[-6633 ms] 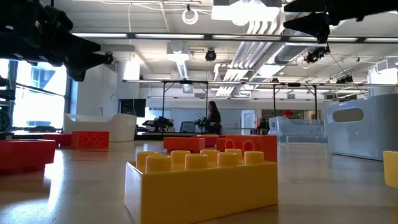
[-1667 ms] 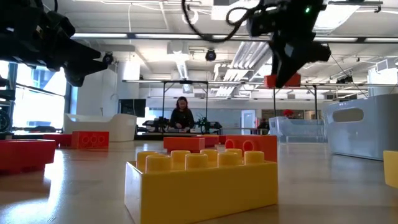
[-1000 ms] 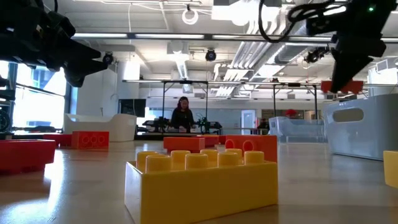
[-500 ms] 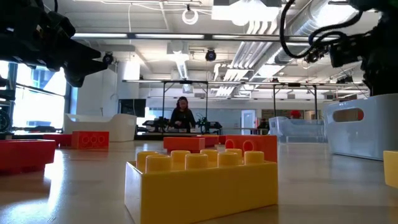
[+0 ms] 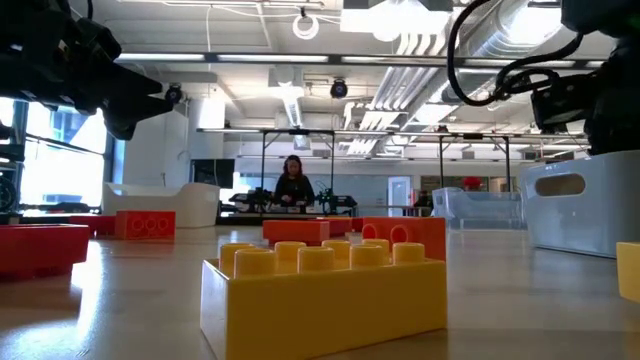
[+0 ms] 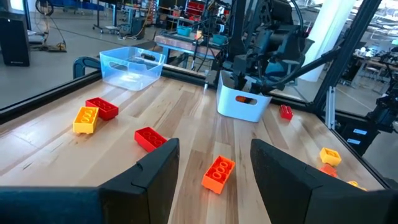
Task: Sort & place blocks by color
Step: Put the orange game piece into the gray bin, then put the red game piece into the white bin
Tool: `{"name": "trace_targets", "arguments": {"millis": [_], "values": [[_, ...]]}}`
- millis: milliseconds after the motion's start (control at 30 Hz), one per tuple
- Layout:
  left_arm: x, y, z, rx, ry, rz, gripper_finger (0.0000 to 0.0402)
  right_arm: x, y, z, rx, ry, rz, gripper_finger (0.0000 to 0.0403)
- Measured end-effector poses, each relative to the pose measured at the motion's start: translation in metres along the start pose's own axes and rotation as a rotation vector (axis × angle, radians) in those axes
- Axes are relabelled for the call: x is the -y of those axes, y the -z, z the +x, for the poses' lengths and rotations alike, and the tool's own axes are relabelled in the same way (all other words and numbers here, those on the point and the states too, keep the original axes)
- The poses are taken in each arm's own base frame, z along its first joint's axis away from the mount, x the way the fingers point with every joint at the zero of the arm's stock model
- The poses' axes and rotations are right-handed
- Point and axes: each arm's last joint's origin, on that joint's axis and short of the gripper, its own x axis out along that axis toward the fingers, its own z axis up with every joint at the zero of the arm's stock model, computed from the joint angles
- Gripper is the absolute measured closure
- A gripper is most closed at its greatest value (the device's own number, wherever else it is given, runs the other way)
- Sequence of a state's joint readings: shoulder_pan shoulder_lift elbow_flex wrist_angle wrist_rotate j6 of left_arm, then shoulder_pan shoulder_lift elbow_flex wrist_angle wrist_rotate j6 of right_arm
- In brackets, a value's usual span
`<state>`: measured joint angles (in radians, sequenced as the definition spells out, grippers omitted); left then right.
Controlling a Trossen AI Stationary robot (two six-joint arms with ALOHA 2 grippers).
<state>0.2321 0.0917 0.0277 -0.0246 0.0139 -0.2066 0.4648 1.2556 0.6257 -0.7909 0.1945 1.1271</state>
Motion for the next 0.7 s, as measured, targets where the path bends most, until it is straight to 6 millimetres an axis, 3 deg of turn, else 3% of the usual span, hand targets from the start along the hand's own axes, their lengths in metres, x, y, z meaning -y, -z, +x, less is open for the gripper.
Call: {"name": "trace_targets", "arguments": {"millis": [167, 433, 700], "values": [[0.0, -0.002, 0.0, 0.02, 0.005, -0.001, 0.0213, -0.004, -0.003, -0.005, 0.025, -0.013, 0.003, 0.0189], [0.002, -0.011, -0.001, 0.11, 0.024, 0.0, 0.0213, -0.008, -0.012, -0.023, 0.083, 0.041, -0.009, 0.0185], [0.008, -0.037, -0.007, 0.048, 0.005, 0.014, 0.0213, -0.011, -0.022, -0.049, 0.146, 0.114, -0.055, 0.0183]]}}
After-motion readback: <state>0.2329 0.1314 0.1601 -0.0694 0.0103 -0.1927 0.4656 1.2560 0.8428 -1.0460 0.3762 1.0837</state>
